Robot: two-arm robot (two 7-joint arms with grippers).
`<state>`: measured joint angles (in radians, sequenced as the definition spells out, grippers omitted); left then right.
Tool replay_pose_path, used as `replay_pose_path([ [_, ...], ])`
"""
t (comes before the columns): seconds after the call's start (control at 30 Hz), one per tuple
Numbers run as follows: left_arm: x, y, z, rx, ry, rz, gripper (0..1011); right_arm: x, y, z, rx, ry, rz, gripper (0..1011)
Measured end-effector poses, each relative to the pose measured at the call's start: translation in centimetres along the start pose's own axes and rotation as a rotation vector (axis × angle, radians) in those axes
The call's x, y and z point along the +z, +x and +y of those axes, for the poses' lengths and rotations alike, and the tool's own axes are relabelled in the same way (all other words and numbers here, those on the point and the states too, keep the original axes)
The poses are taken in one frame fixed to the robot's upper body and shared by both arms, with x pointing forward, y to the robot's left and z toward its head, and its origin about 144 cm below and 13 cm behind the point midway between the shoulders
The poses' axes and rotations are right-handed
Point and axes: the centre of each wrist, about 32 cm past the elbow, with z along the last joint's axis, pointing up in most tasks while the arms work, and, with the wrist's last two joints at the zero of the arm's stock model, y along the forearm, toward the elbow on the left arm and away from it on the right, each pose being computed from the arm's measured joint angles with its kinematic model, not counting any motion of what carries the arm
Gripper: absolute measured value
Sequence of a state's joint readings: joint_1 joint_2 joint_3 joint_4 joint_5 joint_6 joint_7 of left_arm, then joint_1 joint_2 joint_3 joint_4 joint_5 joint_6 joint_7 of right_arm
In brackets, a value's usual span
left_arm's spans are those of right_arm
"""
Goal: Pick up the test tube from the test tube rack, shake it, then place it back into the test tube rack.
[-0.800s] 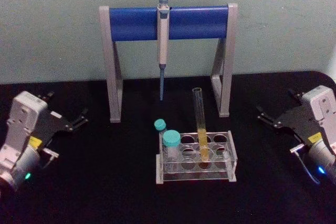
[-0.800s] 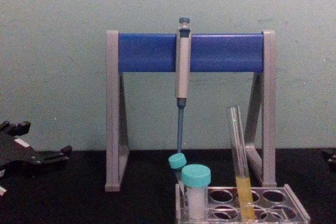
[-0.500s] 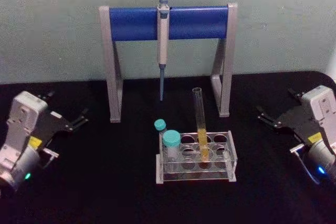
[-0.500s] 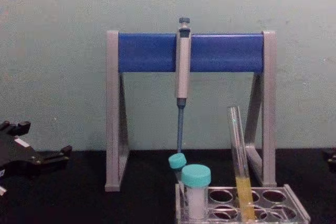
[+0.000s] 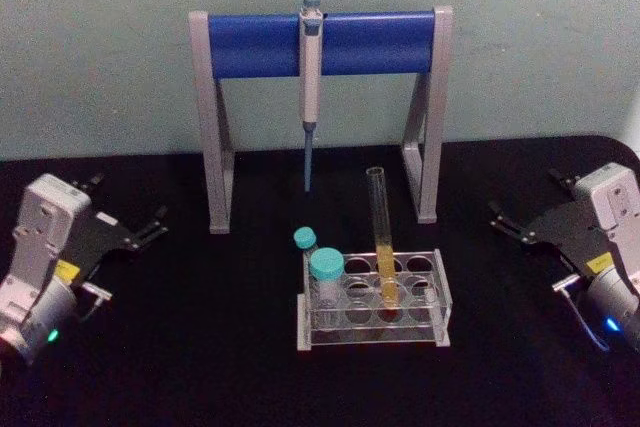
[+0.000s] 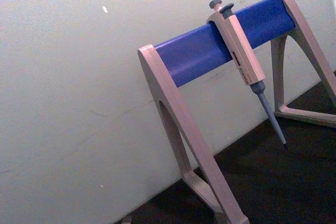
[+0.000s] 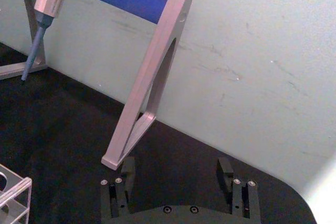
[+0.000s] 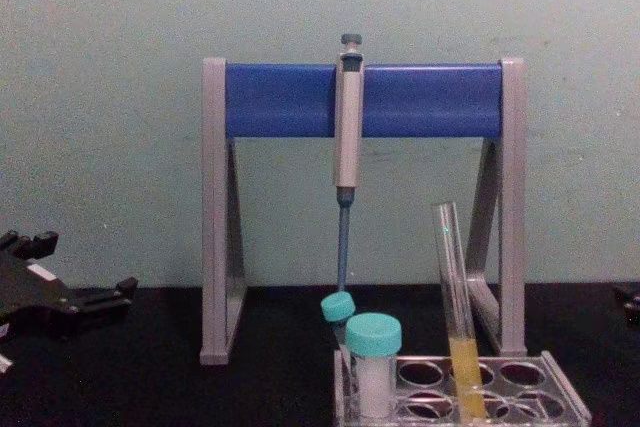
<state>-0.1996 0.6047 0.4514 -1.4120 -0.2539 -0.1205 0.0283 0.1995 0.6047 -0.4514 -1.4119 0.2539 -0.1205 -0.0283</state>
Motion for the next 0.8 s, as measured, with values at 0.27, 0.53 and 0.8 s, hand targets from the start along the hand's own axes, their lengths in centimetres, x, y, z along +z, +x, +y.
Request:
replay_pose_path([
  [0.27, 0.0, 0.0, 0.0, 0.0, 0.0, 0.0, 1009, 0.0, 0.0, 0.0, 0.0, 0.0, 0.0, 1000],
  [0.53, 0.0, 0.0, 0.0, 0.0, 0.0, 0.0, 1010, 0.0, 0.0, 0.0, 0.0, 0.0, 0.0, 1000],
  [0.8, 0.0, 0.0, 0.0, 0.0, 0.0, 0.0, 1009, 0.0, 0.0, 0.0, 0.0, 0.0, 0.0, 1000],
])
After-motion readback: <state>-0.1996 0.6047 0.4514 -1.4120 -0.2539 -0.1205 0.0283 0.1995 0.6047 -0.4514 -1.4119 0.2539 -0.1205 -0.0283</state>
